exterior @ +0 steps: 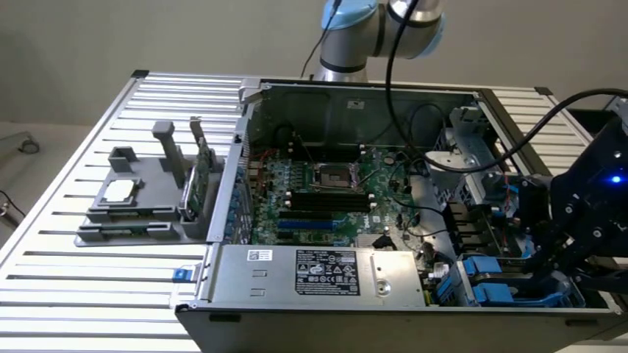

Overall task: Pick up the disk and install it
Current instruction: 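Insert the second disk wire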

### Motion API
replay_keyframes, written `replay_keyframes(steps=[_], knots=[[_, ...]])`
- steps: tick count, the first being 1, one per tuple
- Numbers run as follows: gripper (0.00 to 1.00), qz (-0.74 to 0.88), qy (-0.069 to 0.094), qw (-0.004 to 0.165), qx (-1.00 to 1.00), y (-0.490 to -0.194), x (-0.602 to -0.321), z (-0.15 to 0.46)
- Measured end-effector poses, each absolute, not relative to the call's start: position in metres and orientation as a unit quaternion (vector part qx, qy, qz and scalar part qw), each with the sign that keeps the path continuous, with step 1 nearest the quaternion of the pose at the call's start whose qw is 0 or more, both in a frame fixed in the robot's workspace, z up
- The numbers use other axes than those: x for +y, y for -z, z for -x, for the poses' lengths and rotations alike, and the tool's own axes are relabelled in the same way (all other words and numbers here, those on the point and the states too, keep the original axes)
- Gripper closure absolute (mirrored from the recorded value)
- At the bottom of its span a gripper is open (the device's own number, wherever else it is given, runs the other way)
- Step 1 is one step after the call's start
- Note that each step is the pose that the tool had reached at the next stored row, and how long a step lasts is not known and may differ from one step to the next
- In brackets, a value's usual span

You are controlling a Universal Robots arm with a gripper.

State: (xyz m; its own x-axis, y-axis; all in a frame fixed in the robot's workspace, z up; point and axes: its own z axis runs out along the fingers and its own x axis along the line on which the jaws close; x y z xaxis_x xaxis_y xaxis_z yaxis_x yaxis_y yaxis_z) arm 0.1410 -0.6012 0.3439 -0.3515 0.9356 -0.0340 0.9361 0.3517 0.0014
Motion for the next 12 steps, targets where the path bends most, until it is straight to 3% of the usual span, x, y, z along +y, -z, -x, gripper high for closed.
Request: replay_keyframes(steps=[12], knots=[[0.83, -0.610, 0.010, 0.014, 0.792, -0.3431, -0.6005, -0.1341]])
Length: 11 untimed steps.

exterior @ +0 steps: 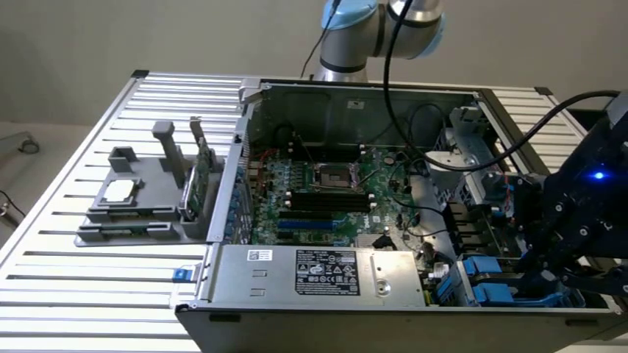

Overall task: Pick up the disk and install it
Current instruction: 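Insert the second disk wire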

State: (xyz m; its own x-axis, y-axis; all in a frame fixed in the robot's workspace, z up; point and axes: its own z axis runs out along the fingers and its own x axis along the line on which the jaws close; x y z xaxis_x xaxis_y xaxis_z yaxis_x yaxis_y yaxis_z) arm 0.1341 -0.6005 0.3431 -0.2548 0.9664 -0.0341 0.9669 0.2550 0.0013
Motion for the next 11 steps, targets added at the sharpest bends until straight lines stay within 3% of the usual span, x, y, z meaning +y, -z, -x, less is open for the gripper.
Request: replay_keyframes(steps=[11], knots=[[0.83, -0.613, 0.011, 0.014, 0.790, -0.343, -0.570, -0.134]])
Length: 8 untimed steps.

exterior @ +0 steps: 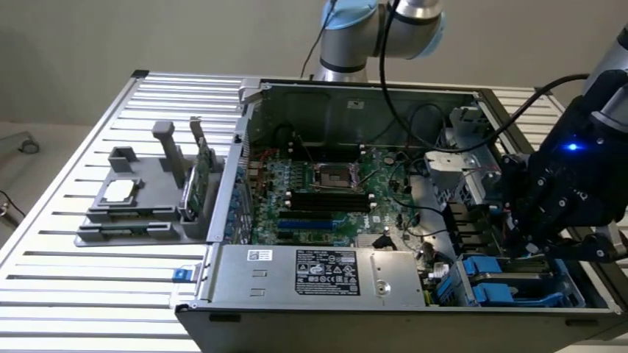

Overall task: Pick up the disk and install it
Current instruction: 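Insert the second disk wire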

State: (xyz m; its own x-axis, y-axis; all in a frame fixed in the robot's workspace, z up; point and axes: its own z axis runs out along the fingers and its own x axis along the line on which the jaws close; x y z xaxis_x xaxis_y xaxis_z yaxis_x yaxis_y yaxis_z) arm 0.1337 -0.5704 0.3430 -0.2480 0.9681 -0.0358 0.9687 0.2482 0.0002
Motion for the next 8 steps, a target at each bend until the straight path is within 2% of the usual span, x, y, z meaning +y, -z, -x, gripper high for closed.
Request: replay_keyframes(steps=[8], knots=[[0.83, -0.618, 0.020, 0.017, 0.786, -0.3431, -0.5656, -0.1421]])
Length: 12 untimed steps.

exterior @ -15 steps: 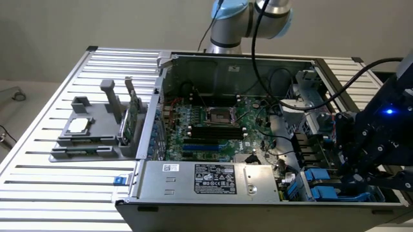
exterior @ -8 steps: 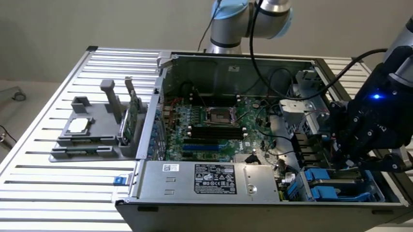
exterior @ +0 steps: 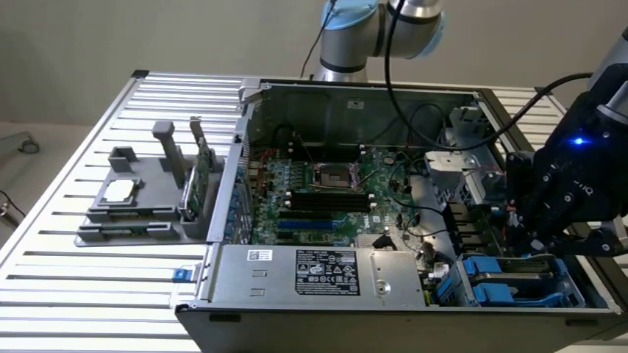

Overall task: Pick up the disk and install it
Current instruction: 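Insert the second disk wire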

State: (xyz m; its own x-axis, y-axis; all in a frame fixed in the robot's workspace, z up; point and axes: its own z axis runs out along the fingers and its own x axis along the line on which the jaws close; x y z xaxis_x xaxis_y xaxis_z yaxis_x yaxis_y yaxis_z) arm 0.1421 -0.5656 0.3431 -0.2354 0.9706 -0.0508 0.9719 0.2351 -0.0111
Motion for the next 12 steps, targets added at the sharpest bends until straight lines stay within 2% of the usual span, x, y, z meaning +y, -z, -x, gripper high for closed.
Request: replay_keyframes(steps=[12], knots=[[0.83, -0.690, 0.022, 0.015, 0.723, -0.3417, -0.5656, -0.1423]])
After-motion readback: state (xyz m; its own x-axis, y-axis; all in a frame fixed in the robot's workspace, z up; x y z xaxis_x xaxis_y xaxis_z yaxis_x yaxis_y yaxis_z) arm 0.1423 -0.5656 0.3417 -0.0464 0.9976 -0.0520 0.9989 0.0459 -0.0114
